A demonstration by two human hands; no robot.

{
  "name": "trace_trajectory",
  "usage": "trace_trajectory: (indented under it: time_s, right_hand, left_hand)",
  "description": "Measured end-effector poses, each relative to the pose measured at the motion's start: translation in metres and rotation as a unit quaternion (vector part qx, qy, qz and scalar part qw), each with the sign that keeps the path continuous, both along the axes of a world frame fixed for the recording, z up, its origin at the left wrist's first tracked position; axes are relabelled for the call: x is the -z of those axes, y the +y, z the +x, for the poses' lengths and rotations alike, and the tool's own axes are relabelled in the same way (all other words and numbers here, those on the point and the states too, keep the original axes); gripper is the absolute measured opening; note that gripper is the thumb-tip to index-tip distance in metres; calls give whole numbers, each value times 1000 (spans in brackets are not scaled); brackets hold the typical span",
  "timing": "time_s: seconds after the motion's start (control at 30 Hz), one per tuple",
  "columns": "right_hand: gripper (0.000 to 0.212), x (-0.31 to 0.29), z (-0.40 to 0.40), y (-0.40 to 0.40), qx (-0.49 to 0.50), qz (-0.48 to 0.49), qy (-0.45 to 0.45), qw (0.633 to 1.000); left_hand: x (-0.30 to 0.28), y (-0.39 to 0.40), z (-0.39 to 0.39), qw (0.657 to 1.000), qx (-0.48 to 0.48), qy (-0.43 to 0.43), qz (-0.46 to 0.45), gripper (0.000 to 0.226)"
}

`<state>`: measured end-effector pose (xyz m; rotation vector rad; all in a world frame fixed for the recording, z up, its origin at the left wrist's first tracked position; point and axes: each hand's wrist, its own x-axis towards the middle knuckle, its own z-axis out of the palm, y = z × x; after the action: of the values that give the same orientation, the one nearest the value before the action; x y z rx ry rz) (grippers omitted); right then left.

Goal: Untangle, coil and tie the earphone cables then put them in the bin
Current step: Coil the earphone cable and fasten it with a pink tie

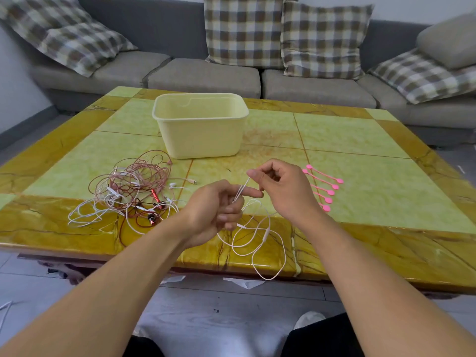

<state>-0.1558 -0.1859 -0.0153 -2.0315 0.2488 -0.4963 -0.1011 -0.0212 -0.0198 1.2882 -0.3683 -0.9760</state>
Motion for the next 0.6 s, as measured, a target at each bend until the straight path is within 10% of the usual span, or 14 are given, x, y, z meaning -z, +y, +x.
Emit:
trace_trajectory:
  time_s: [0.37, 0.6]
  right_hand:
    - [11, 10, 2, -3, -13, 64, 45, 997]
    - [36, 7, -8, 13, -142, -46, 174, 973]
  left_hand:
    - [-8, 7, -4, 988, 90, 92, -91, 36]
    - [-12, 5, 5, 953, -82, 157, -246, 44]
